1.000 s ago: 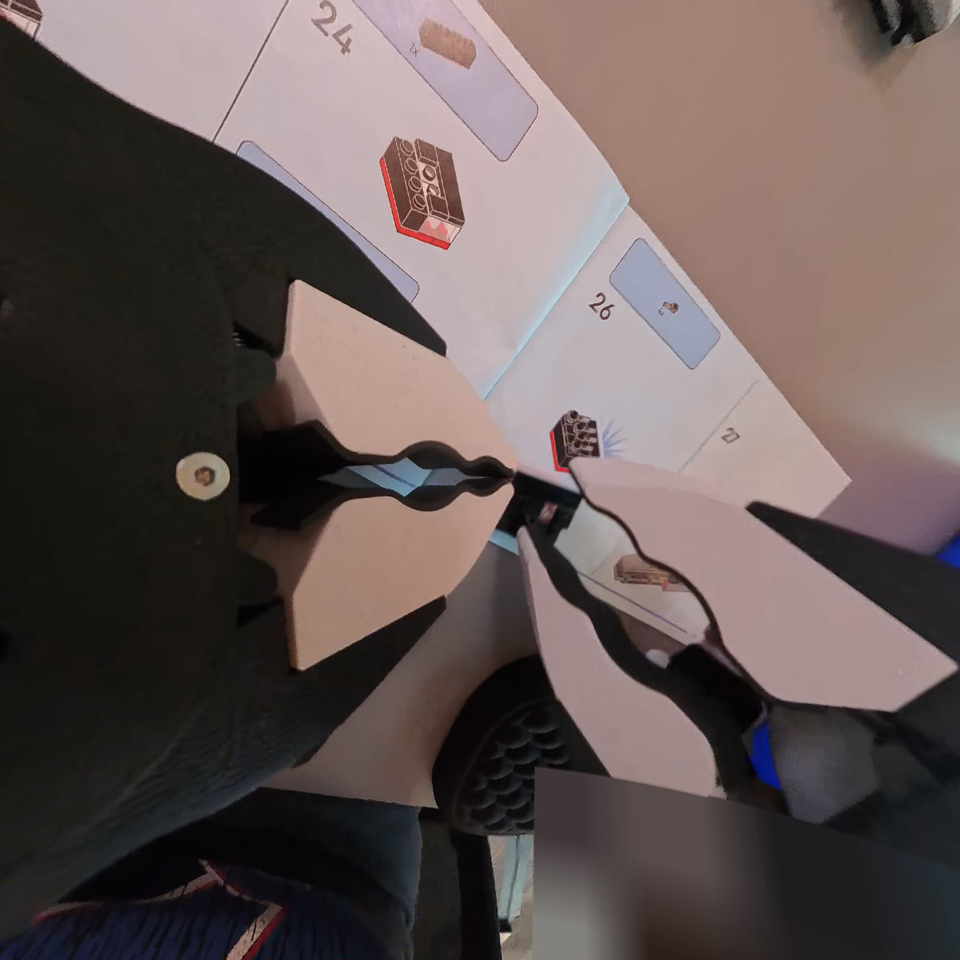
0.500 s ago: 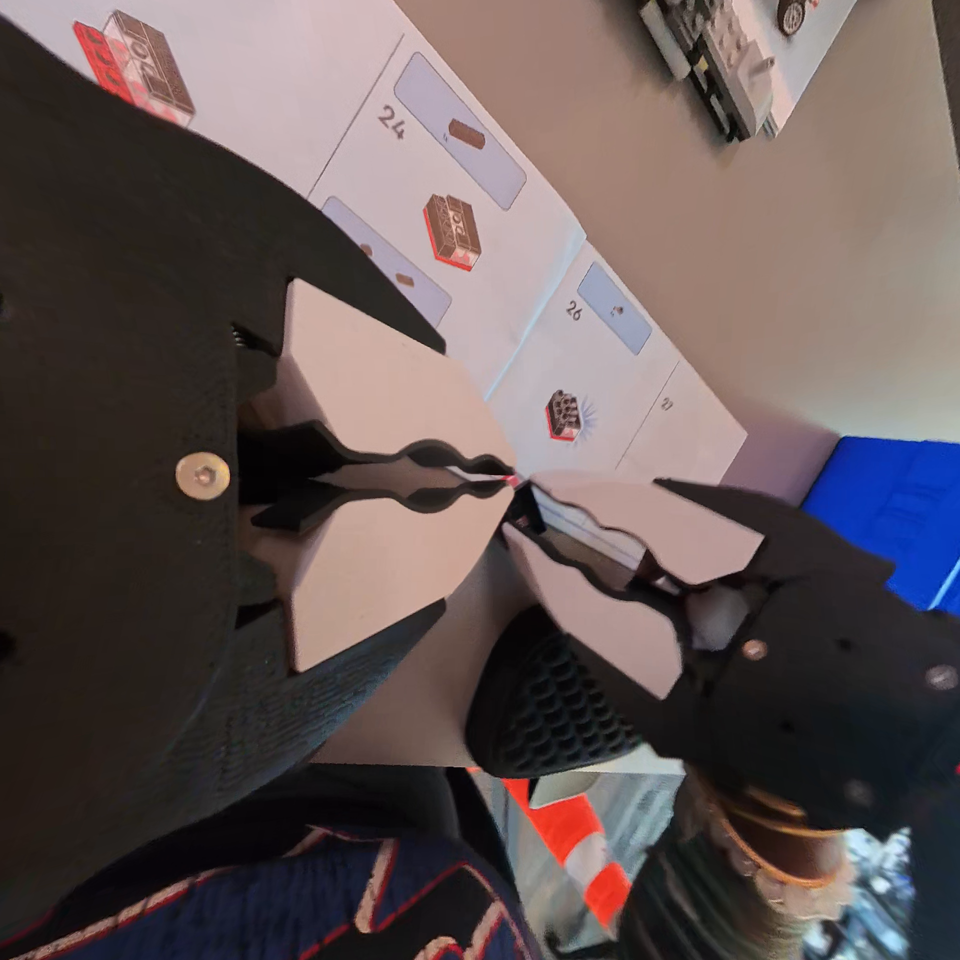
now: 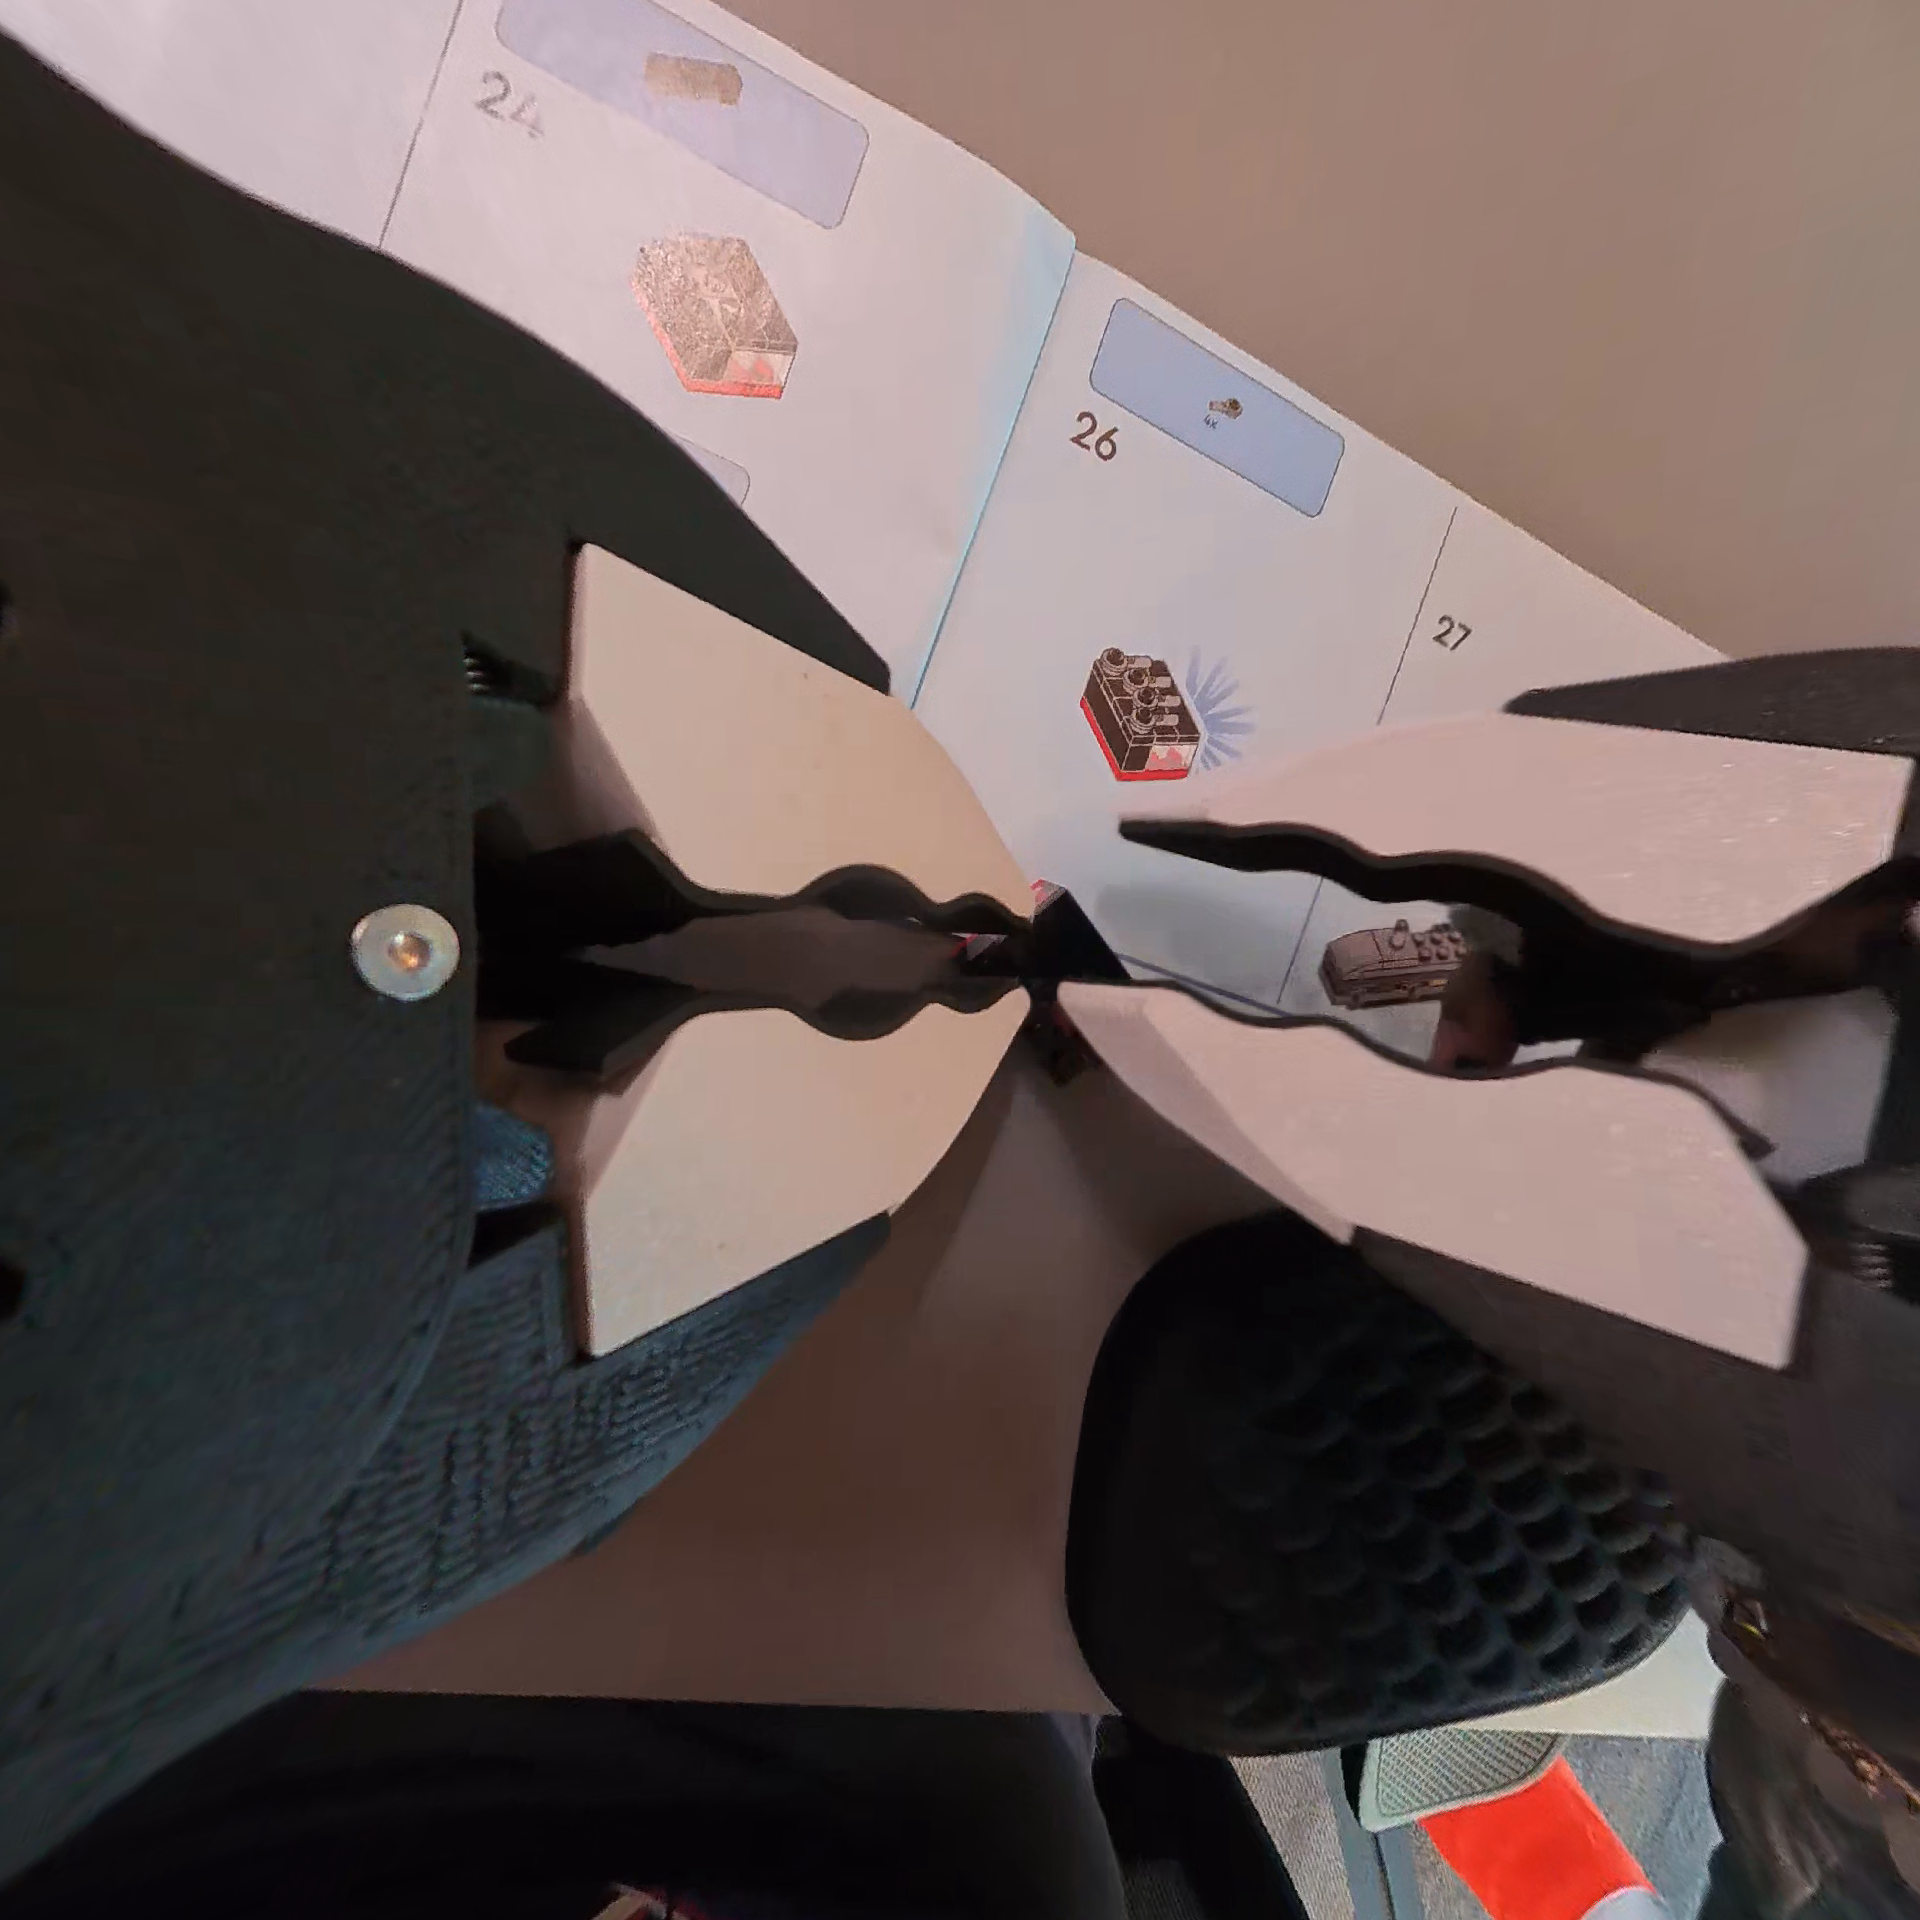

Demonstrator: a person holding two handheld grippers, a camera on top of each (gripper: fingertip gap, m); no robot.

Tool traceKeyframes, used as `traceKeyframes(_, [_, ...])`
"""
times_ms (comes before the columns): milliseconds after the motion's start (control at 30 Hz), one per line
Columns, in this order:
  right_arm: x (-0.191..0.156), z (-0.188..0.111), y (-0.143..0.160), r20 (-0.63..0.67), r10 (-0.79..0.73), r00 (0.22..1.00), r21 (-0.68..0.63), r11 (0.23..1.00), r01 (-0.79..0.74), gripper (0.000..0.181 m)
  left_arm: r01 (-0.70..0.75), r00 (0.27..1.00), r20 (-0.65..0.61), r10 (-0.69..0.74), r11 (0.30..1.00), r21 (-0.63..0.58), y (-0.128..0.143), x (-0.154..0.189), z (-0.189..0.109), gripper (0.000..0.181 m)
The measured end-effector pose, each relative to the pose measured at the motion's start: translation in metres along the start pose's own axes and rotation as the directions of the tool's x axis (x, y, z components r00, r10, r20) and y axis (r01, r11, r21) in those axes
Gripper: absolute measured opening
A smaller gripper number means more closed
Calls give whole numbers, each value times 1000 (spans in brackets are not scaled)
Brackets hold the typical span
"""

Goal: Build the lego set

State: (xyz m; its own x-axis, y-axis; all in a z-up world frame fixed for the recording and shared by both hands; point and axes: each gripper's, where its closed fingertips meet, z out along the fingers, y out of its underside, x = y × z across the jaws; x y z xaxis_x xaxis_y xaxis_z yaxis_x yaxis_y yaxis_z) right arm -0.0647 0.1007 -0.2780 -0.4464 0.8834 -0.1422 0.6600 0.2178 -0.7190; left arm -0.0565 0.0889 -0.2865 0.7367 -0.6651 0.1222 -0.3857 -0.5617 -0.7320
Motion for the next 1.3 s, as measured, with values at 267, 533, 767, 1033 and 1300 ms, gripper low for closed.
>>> traceKeyframes(267, [-6, -5, 11, -23, 38, 999, -39, 998, -39, 41, 57, 998, 29, -60, 993, 102, -11, -7, -14, 7])
traceKeyframes(533, [-15, 11, 18, -101, -113, 988, -191, 977, 92, 27, 153, 973, 123, -198, 941, 303, -8, -27, -69, 8])
traceKeyframes(767, [18, -2, 8, 39, -125, 991, -179, 975, 130, 26, 160, 961, 156, -230, 917, 366, 2, -21, -89, 8])
traceKeyframes(1033, [-4, -4, -7, 95, -299, 949, -135, 941, 310, 43, 111, 978, 140, -154, 956, 272, 16, -7, -72, 9])
traceKeyframes(1300, [-36, 22, 1, 432, -642, 634, -173, 631, 756, 24, 257, 964, -14, -266, 917, 306, 18, -10, -72, 9])
